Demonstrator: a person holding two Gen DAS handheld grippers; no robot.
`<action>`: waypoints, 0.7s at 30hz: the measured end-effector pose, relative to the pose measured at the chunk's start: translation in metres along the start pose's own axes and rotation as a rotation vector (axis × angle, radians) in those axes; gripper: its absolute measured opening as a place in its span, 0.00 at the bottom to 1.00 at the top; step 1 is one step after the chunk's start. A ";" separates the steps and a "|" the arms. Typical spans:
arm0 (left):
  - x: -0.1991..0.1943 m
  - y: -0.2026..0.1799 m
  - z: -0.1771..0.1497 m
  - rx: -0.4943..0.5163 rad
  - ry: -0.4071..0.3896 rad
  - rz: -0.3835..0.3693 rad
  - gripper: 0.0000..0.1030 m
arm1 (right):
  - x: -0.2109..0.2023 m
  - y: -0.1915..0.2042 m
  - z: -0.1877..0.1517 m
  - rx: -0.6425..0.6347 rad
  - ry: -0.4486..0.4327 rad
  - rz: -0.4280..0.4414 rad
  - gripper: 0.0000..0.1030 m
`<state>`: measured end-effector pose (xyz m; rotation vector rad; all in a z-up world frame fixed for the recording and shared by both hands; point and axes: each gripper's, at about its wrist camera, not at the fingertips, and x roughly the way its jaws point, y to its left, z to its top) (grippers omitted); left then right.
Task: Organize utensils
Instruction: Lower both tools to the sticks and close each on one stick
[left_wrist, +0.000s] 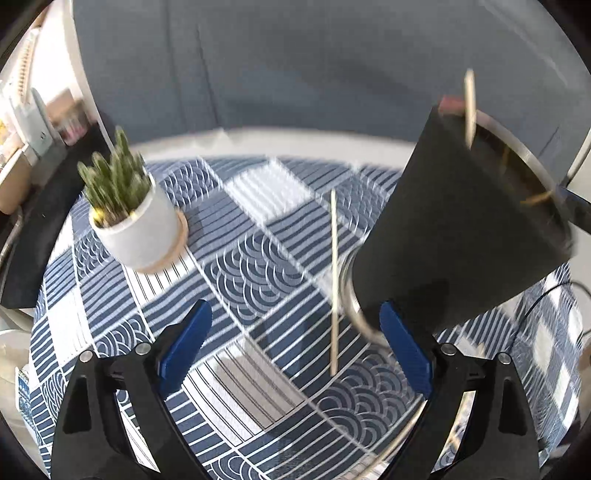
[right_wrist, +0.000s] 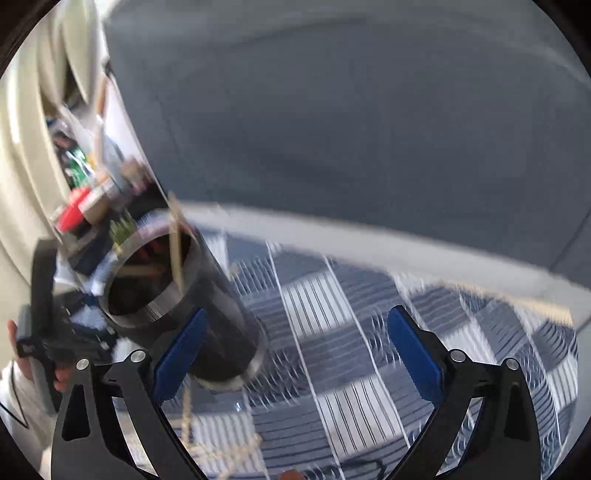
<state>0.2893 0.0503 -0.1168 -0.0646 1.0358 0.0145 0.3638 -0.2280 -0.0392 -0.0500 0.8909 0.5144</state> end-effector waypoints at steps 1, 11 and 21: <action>0.006 0.000 -0.002 0.009 0.016 -0.005 0.88 | 0.006 -0.002 -0.005 0.004 0.032 -0.009 0.91; 0.058 -0.001 -0.017 0.072 0.160 0.010 0.92 | 0.077 -0.025 -0.048 0.053 0.380 -0.117 0.91; 0.069 0.003 -0.013 0.145 0.125 -0.017 0.96 | 0.107 -0.022 -0.072 0.003 0.488 -0.181 0.93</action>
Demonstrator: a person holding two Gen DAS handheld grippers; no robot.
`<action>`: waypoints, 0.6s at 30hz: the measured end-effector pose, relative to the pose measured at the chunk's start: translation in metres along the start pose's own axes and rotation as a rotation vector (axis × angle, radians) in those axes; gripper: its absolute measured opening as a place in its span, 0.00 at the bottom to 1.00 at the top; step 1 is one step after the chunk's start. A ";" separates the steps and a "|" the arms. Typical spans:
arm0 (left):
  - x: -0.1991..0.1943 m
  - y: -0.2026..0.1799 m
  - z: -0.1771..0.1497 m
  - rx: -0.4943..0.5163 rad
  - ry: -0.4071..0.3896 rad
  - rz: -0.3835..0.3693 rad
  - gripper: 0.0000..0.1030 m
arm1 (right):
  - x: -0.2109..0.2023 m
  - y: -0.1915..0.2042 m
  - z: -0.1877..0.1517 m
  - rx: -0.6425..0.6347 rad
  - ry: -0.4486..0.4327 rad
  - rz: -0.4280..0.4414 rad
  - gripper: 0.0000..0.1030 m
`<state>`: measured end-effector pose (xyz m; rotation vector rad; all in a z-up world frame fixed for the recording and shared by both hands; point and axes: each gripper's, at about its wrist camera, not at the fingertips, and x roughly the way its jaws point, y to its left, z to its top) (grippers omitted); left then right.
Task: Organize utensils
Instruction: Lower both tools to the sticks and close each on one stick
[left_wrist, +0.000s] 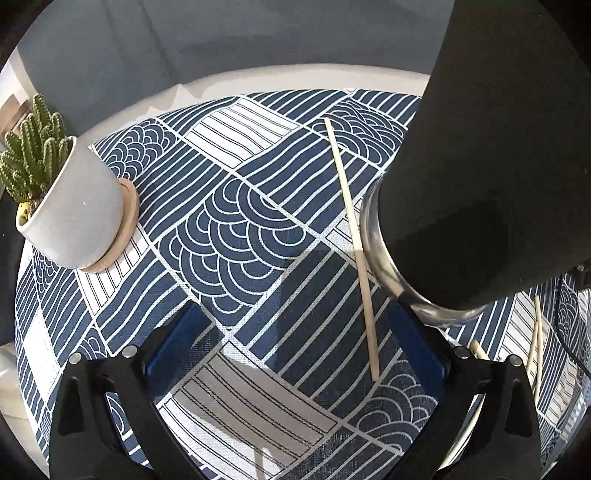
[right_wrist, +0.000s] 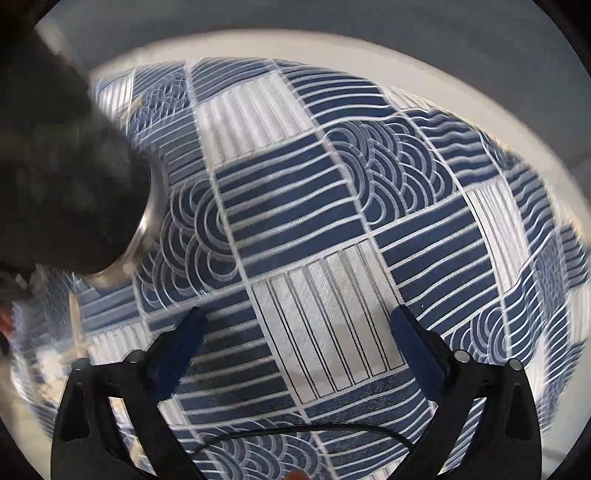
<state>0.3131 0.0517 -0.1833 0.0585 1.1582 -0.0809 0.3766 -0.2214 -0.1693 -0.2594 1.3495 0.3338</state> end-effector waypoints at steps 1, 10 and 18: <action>0.000 0.000 0.001 -0.011 0.005 0.005 0.96 | -0.001 -0.003 -0.001 0.033 0.008 0.008 0.94; 0.002 0.005 0.010 -0.045 -0.028 0.023 0.66 | -0.014 0.004 0.006 0.041 0.007 0.000 0.69; -0.006 0.004 0.010 -0.022 -0.011 -0.016 0.04 | -0.031 0.014 0.011 0.028 0.004 0.014 0.03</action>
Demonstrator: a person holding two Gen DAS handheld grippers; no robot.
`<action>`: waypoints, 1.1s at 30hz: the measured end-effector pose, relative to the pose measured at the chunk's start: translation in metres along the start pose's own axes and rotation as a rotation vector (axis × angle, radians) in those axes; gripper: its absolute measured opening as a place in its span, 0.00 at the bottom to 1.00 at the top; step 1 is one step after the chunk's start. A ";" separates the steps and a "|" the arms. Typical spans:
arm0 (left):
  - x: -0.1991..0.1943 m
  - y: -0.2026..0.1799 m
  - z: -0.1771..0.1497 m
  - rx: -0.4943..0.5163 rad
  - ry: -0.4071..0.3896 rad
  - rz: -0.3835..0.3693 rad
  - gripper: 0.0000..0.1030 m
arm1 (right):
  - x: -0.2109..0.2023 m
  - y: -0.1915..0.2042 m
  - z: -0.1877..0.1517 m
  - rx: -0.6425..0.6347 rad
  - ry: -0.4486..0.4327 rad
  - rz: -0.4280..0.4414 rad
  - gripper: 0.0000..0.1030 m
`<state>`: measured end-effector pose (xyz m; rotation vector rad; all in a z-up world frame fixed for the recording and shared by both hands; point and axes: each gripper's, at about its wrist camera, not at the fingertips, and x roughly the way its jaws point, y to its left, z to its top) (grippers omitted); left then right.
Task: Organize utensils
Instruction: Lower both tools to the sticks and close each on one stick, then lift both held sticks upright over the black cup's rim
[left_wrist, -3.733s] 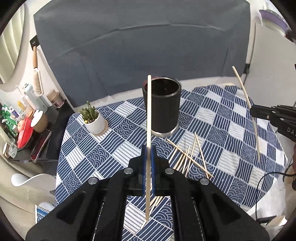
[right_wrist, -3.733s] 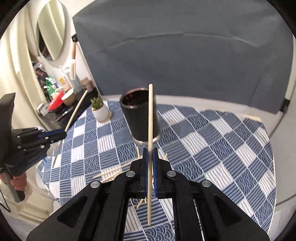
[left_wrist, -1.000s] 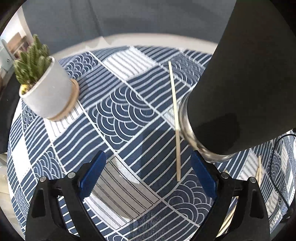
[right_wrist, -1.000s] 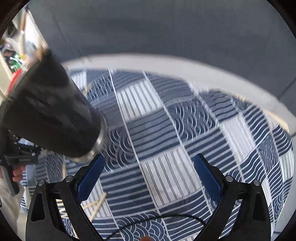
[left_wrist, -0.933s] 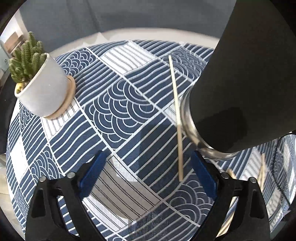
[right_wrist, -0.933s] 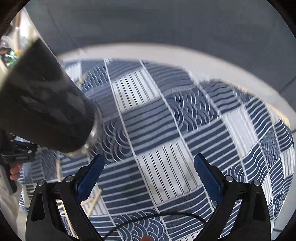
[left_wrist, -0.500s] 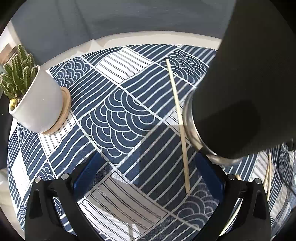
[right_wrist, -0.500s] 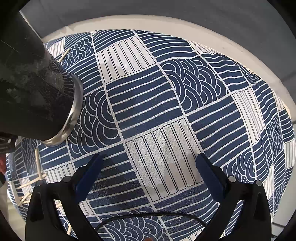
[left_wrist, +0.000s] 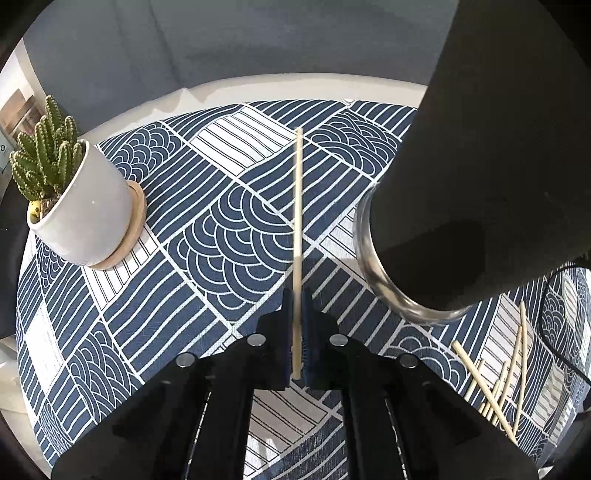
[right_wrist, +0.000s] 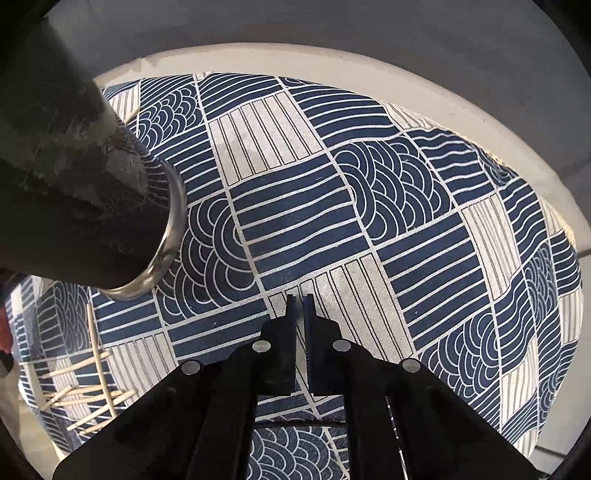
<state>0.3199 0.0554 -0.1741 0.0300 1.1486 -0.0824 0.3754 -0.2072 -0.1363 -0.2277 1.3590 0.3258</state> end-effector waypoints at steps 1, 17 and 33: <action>-0.001 0.000 -0.002 -0.003 0.000 -0.001 0.04 | -0.003 -0.001 -0.001 0.008 0.000 0.006 0.03; -0.084 0.005 -0.017 -0.124 -0.099 0.000 0.04 | -0.089 -0.008 -0.003 -0.017 -0.205 0.068 0.03; -0.212 -0.018 0.032 -0.175 -0.555 -0.294 0.04 | -0.172 0.052 0.034 -0.142 -0.559 0.334 0.03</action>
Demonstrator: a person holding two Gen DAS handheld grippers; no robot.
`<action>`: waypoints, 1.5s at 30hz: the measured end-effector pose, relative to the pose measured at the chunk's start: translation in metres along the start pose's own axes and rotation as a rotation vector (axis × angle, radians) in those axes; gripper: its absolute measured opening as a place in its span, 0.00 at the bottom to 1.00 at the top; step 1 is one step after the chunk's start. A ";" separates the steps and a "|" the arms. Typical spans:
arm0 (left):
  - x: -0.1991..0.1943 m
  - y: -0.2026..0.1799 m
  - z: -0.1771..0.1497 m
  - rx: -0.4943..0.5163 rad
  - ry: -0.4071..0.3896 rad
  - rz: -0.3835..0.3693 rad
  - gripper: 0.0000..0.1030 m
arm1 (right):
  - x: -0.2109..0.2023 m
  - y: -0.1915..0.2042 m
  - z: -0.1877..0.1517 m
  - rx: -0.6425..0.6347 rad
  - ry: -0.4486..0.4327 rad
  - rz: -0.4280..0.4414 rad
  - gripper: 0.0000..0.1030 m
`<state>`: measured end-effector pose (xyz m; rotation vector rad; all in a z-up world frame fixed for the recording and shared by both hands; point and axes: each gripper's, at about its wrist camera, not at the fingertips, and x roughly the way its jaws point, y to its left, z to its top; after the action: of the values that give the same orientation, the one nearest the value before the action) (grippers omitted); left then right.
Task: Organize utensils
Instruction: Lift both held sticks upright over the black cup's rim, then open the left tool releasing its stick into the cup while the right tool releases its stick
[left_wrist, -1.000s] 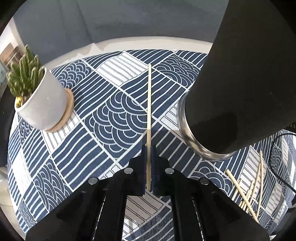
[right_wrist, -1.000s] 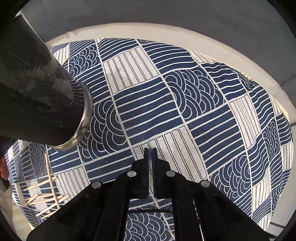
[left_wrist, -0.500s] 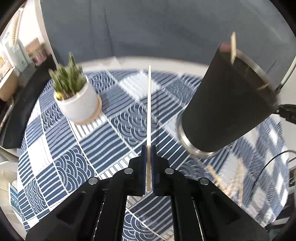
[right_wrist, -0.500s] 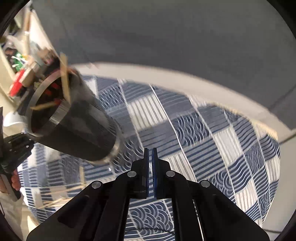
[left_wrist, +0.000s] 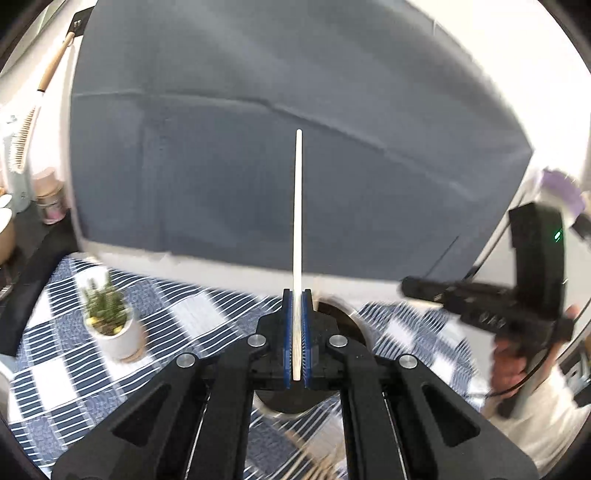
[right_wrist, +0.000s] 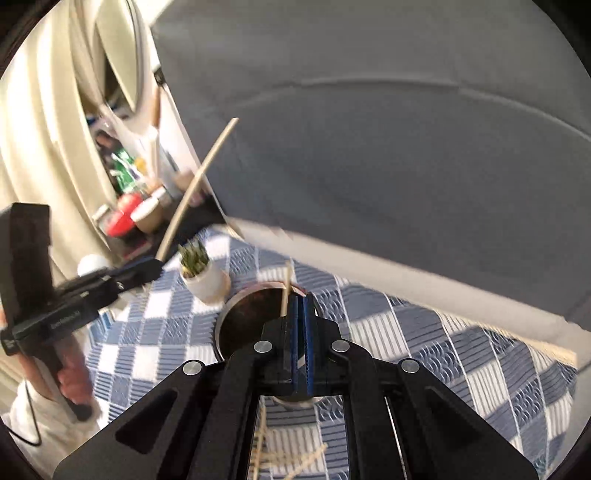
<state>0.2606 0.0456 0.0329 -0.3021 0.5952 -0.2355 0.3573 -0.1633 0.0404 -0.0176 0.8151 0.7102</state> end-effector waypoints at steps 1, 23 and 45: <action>0.001 -0.002 0.000 -0.007 -0.010 -0.018 0.04 | -0.001 -0.001 0.002 0.009 -0.016 0.015 0.03; 0.081 -0.013 -0.056 -0.045 -0.013 -0.057 0.05 | 0.055 -0.027 -0.027 0.029 0.033 0.135 0.06; 0.065 -0.023 -0.062 0.065 0.073 -0.084 0.12 | 0.041 -0.016 -0.031 0.005 0.024 0.025 0.08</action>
<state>0.2737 -0.0083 -0.0410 -0.2570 0.6465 -0.3475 0.3655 -0.1608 -0.0133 -0.0110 0.8411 0.7324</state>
